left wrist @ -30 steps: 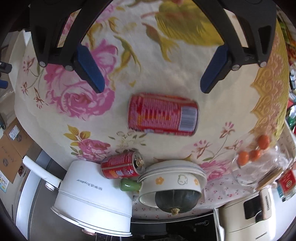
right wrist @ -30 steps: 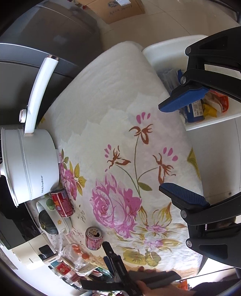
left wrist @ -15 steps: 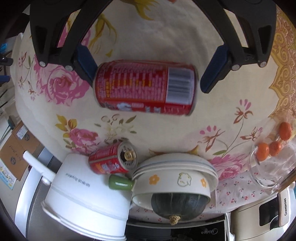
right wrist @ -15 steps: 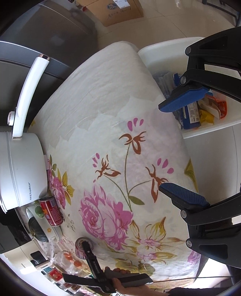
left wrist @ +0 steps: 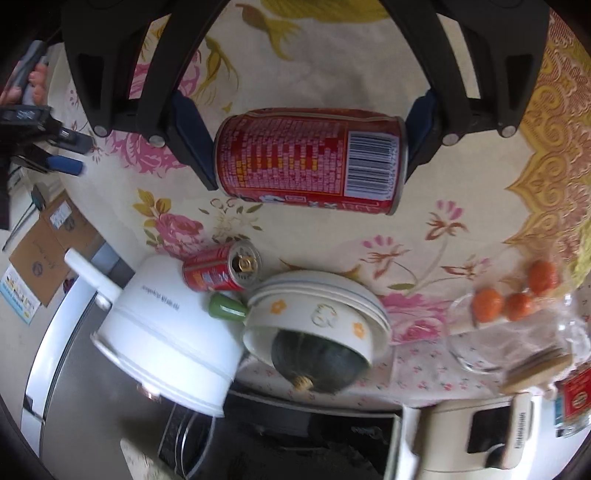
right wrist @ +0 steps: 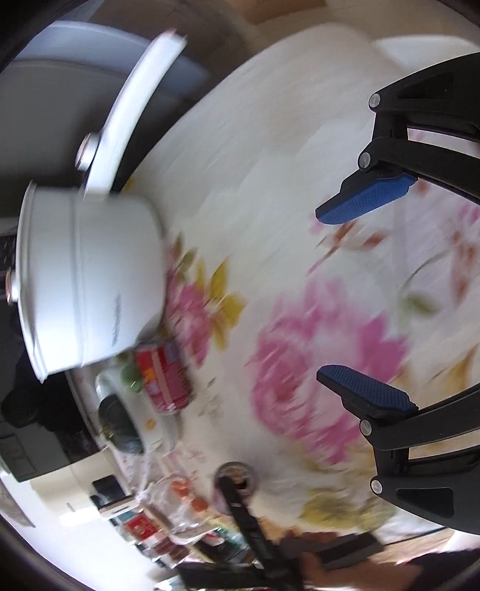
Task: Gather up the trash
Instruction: 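Grasp a red can with the left tool while the right tool grasps another red can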
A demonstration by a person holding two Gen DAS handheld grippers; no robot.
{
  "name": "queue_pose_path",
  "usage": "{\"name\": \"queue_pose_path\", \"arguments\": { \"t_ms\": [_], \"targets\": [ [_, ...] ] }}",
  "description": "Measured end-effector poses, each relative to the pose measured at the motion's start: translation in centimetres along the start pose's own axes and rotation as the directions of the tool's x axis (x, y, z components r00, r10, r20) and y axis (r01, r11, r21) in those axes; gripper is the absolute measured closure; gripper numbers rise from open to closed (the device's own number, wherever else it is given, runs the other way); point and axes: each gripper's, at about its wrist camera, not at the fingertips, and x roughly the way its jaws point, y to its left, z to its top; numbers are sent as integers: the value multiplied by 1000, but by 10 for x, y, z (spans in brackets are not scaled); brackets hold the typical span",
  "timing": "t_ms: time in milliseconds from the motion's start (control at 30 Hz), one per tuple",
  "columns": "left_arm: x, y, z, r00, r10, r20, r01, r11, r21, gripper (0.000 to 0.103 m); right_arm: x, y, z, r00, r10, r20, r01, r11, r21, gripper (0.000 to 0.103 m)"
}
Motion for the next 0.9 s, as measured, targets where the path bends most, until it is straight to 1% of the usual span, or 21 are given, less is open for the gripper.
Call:
{"name": "queue_pose_path", "arguments": {
  "t_ms": [100,200,233,267,333,400,533,833,900],
  "targets": [
    [-13,6,-5,1000,4,20,-4,1000,-10,14,27,26,23,999,19,31,-18,999,-40,23],
    [-18,9,-11,999,29,23,-29,1000,5,14,56,46,45,998,23,51,-19,997,-74,22],
    [-17,9,-14,999,38,19,-38,999,8,14,67,50,53,998,37,56,-33,997,-68,21],
    [-17,10,-16,999,44,12,-44,999,8,14,73,51,57,997,50,58,-46,997,-59,18],
    [-14,14,-20,999,46,-4,-46,999,-2,14,86,52,68,995,73,62,-71,997,-37,17],
    [-11,18,-24,999,46,-15,-46,999,-14,14,95,55,78,995,77,68,-74,997,-37,15],
    [-4,24,-31,998,46,-46,-47,998,-35,14,110,63,92,995,61,73,-57,996,-63,13],
    [-2,23,-31,998,52,-38,-53,998,-28,14,134,70,105,996,1,85,4,999,-50,10],
    [-2,23,-31,998,54,-39,-55,998,-29,14,136,69,106,996,-2,85,6,999,-43,9]
  ]
}}
